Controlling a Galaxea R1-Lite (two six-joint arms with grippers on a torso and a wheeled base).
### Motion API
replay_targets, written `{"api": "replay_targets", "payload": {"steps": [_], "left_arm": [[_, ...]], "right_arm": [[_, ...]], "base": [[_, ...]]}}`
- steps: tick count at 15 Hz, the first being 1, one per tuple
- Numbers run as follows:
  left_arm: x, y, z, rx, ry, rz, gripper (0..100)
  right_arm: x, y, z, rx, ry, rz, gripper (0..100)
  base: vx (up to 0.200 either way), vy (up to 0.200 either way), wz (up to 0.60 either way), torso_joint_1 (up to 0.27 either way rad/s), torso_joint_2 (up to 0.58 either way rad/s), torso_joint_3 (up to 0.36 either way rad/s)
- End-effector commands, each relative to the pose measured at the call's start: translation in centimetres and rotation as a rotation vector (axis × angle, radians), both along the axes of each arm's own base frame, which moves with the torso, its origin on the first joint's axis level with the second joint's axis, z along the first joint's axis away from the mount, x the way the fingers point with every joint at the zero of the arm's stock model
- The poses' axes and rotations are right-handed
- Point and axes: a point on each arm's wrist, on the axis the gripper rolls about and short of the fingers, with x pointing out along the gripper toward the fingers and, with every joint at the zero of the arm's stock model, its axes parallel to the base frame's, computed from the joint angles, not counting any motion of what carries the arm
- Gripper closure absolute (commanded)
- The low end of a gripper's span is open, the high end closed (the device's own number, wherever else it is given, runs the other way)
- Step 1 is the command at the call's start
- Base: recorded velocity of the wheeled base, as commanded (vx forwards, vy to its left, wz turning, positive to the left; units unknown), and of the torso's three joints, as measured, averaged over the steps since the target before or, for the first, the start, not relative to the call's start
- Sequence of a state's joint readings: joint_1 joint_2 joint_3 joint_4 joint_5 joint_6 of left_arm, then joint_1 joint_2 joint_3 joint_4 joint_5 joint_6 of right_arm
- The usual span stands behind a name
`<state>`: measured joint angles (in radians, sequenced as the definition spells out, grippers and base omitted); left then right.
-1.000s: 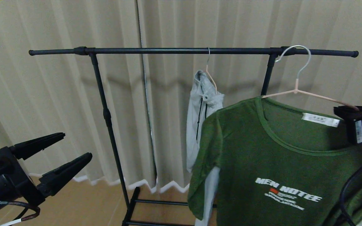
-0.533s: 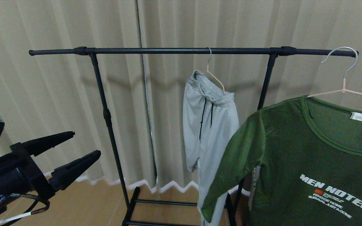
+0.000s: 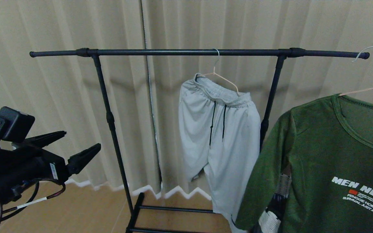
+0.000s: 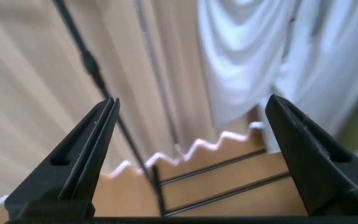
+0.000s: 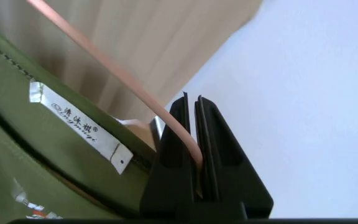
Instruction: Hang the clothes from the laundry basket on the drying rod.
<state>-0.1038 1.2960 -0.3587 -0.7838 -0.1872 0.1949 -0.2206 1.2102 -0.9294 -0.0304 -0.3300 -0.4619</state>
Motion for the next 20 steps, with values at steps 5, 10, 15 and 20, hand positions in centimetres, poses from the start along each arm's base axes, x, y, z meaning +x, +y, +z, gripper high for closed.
{"api": "replay_targets", "payload": {"steps": [5,10,15,20], "left_arm": [[-1.7,0.2,-0.7,0.018,-0.004,0.001,0],[-1.9,0.3,0.0,0.007,-0.032,0.008,0],[-2.0,0.2,0.1,0.008,-0.040,0.001,0],[-2.0,0.2,0.0,0.010,-0.038,-0.001,0]], "right_arm": [[4.2,2.0,0.2,0.009,0.030,0.121,100],[6.6,3.8,1.1,0.059,-0.016,0.154,100],[7.6,4.6,1.1,0.062,-0.015,0.184,100],[8.8,5.9,1.4,0.050,-0.027,0.194,100]], "base": [[0.000,0.000,0.00,0.000,0.00,0.000],[0.000,0.000,0.00,0.000,0.00,0.000],[0.200,0.000,0.00,0.004,0.00,0.003],[0.200,0.000,0.00,0.003,0.00,0.003]]}}
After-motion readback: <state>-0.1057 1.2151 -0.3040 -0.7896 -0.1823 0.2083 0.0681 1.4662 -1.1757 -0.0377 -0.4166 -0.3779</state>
